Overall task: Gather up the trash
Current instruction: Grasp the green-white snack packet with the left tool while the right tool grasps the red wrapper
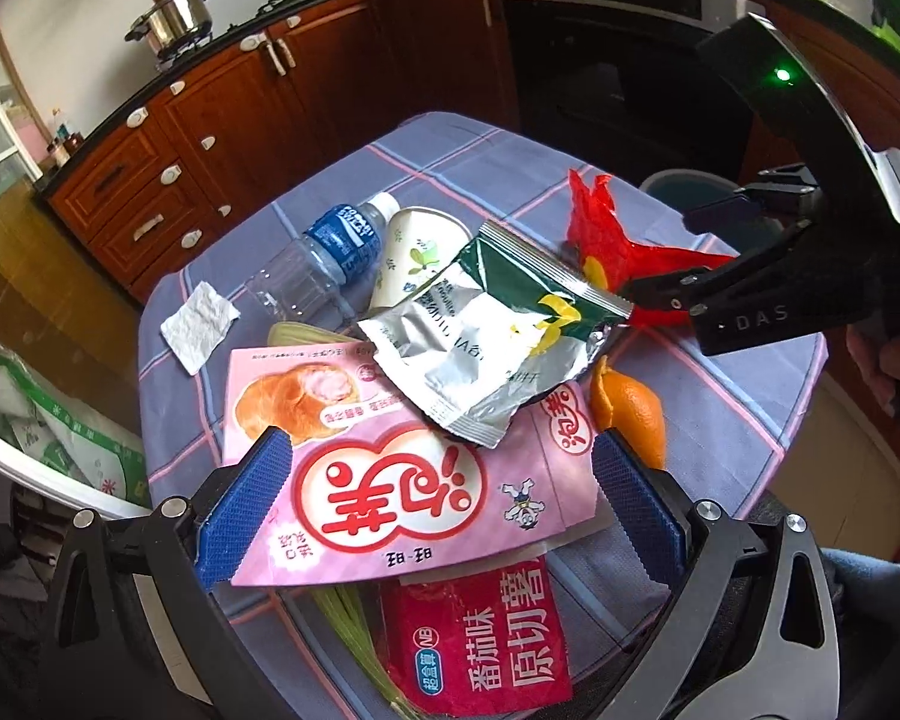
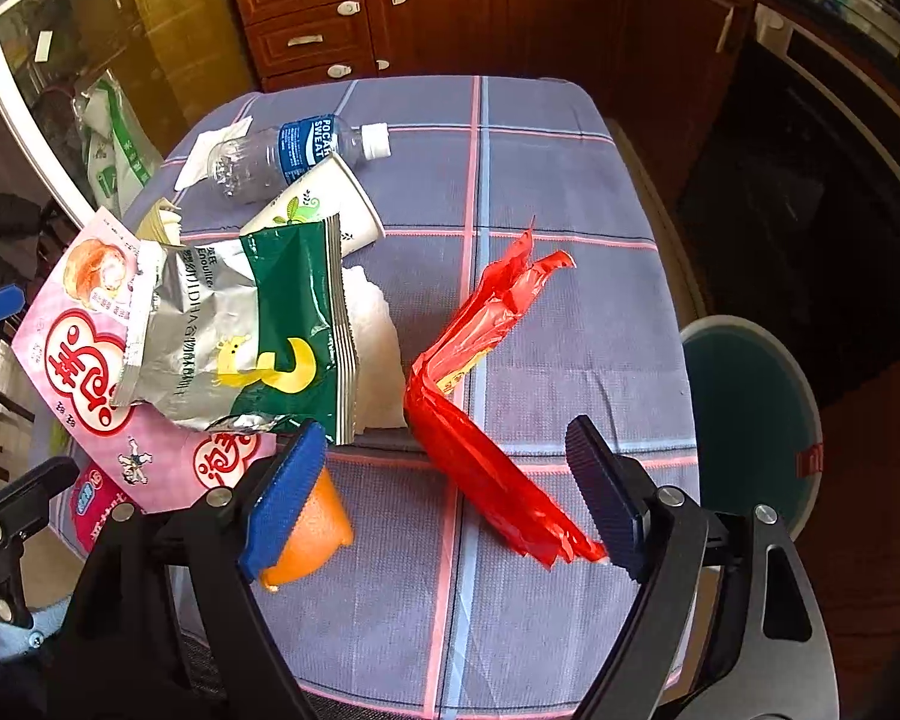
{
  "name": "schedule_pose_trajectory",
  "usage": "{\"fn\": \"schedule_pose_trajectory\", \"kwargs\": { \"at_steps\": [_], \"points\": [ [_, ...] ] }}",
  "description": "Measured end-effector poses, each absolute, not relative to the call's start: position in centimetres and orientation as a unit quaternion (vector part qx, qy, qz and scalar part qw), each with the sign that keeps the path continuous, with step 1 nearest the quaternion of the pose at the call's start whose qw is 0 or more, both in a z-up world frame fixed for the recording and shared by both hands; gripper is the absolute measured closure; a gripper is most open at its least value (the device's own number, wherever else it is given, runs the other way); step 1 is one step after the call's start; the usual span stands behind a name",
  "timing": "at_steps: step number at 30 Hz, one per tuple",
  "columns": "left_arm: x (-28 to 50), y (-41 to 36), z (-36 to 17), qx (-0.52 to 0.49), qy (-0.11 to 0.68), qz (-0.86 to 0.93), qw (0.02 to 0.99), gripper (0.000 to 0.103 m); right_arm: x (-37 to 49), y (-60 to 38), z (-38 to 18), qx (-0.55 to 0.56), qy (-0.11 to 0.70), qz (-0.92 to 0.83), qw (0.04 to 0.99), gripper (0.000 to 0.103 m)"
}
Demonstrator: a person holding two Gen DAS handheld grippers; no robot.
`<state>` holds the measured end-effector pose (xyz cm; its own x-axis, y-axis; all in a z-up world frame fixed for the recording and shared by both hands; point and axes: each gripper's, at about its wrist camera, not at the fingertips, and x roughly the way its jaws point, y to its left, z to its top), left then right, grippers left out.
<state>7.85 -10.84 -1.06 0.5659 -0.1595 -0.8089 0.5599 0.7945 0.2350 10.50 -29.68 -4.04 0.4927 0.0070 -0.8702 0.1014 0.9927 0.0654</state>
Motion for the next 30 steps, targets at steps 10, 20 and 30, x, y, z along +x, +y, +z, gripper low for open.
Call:
{"fn": "schedule_pose_trajectory", "kwargs": {
  "at_steps": [10, 20, 30],
  "points": [
    [8.8, -16.4, -5.0, 0.339, 0.439, -0.238, 0.797, 0.012, 9.7, -30.4, -5.8, 0.113, 0.509, 0.009, 0.853, 0.095],
    [11.4, -17.7, -6.1, 0.326, 0.463, -0.232, 0.791, 0.098, 7.4, -32.7, -6.4, 0.193, 0.492, 0.032, 0.848, 0.094],
    [12.1, -17.4, 0.3, 0.234, 0.437, -0.248, 0.832, 0.102, 5.6, -35.5, -3.3, 0.237, 0.421, 0.034, 0.875, 0.095]
  ]
}}
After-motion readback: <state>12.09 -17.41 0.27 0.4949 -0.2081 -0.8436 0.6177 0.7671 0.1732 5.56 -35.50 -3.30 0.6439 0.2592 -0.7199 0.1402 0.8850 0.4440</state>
